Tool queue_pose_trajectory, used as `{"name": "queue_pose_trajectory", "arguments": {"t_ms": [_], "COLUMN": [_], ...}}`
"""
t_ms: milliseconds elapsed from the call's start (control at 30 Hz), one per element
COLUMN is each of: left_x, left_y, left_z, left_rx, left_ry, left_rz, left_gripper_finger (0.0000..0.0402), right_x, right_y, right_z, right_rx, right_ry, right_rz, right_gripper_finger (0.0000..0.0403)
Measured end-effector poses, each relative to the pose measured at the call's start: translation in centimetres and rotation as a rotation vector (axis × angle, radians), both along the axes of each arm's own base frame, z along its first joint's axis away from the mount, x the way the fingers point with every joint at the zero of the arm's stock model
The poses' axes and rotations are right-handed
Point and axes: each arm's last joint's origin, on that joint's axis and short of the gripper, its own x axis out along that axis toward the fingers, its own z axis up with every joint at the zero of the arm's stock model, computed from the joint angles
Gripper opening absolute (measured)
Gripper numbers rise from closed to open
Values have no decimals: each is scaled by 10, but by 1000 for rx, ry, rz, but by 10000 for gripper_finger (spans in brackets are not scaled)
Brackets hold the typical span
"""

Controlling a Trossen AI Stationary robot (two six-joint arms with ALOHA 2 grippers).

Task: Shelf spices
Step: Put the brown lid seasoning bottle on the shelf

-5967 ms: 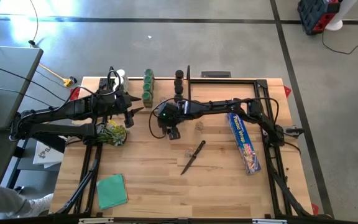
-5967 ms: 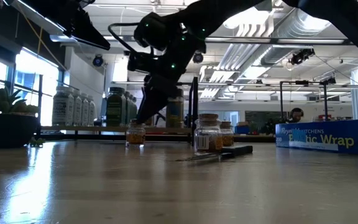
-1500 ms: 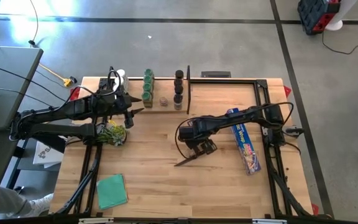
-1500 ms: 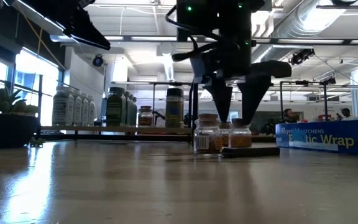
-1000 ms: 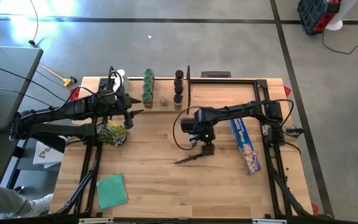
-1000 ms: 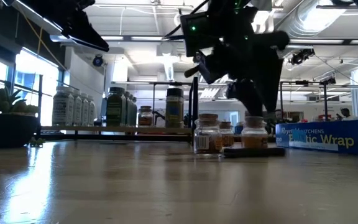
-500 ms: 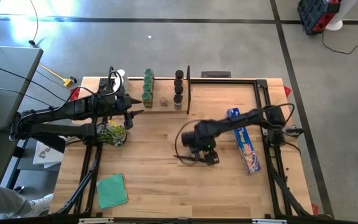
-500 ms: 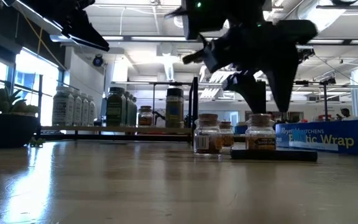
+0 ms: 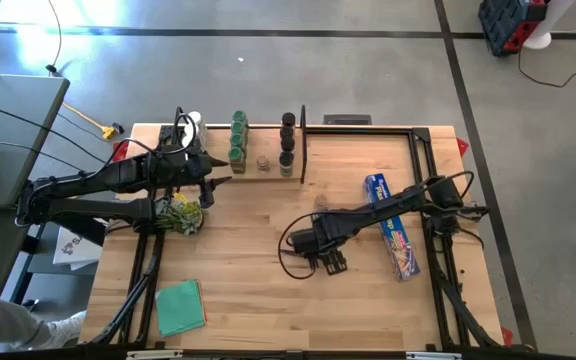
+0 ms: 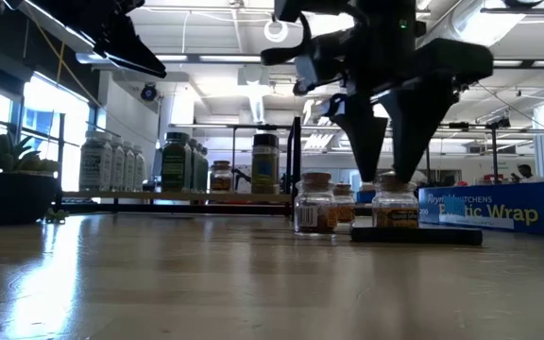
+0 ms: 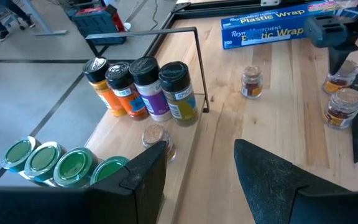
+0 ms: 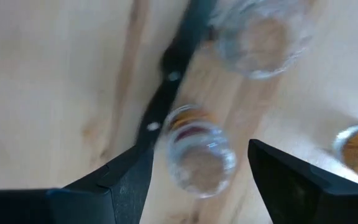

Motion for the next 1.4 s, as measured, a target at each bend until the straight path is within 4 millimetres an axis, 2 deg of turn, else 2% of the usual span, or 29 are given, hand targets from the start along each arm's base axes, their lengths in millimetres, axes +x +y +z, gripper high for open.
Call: {"name": "queue_pose_trajectory", "arguments": {"t_ms": [267,533,800,933,1067,1200,1300,1400], "left_x": [0,0,0,0,0,0,0,0], "left_y": [0,0,0,0,0,0,0,0], "left_z": [0,0,0,0,0,0,0,0], "left_rx": [-3,-3,-2,-2,2,-2,-2,4], "left_ry": [-1,0,1,0,2,0,0,2], "left_rz": [-5,-7,-7,-6,-10,-6,-6,-9], "left_gripper_finger": [183,183,183,183,183,183,183,183], "right_x": [0,3,0,2,2,6,16,31], "right_y": [-2,2,-3,-4,-8,-17,-27,-40], "right_z": [0,-24,-25,-25,-23,-11,15,48], "right_rx": [-20,-38,-52,-57,-51,-55,-98,-185], "right_ry": [5,80,123,104,105,135,88,-39], "right_rz": [22,29,-5,-27,-58,-61,-51,-39], "right_gripper_finger": [257,257,253,226,155,156,156,156]}}
